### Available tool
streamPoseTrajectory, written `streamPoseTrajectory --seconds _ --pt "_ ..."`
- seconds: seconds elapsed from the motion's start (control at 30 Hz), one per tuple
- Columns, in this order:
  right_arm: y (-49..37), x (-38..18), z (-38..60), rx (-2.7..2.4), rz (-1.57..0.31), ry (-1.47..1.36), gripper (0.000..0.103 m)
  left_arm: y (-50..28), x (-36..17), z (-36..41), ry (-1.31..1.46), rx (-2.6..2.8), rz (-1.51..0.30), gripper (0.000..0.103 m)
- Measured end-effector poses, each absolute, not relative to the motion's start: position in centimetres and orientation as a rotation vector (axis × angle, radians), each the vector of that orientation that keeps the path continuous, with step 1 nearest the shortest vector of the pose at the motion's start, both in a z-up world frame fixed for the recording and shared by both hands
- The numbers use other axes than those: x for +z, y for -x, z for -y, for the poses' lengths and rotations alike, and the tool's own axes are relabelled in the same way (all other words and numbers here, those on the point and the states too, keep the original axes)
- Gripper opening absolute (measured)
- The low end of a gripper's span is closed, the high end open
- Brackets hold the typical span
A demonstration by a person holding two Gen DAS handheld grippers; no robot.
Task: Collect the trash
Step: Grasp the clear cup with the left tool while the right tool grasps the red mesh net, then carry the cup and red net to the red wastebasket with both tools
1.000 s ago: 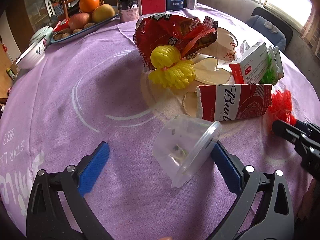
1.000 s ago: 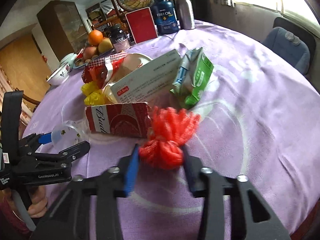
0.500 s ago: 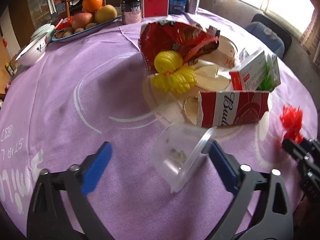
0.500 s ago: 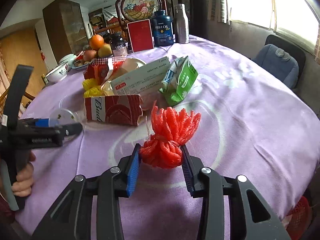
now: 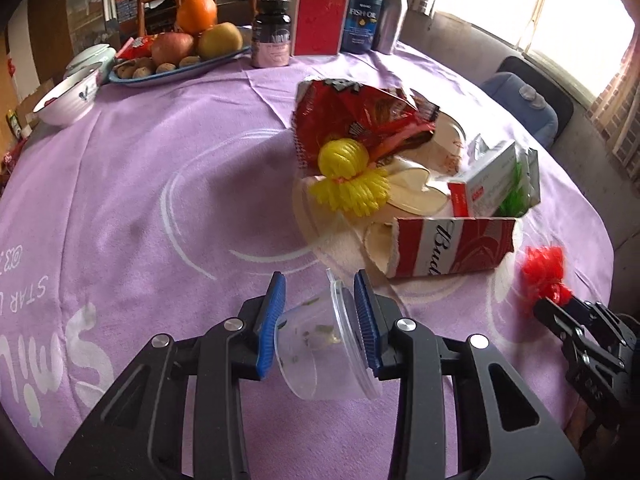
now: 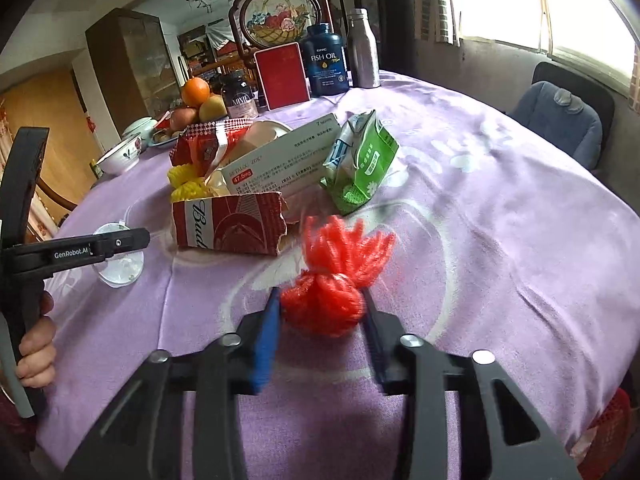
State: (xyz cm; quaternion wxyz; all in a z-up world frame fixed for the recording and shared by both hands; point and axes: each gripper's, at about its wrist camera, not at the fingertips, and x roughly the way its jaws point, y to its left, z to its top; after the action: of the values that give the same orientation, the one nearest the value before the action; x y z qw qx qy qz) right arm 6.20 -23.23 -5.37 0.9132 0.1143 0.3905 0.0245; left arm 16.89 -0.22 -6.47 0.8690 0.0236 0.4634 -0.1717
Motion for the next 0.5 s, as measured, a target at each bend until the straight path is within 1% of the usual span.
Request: streamPoseTrajectory --seconds 0.23,0.33,0.5 --pt "-5.2 -4.2 23.6 0.04 -0.754 -0.238 0.034 -16.8 -7.4 0.9 -0.068 -0.379 -1.011 0.038" --pt "-4.7 -3.6 23.8 0.034 -0.73 -0.239 0.034 -16.7 -7.4 1.0 -0.074 -0.393 -1.011 0.035" --pt "-3.1 -2.3 25.0 0.013 -0.683 -0.258 0.034 -15.5 -5.6 1.0 -0.095 -0.397 -0.914 0.035"
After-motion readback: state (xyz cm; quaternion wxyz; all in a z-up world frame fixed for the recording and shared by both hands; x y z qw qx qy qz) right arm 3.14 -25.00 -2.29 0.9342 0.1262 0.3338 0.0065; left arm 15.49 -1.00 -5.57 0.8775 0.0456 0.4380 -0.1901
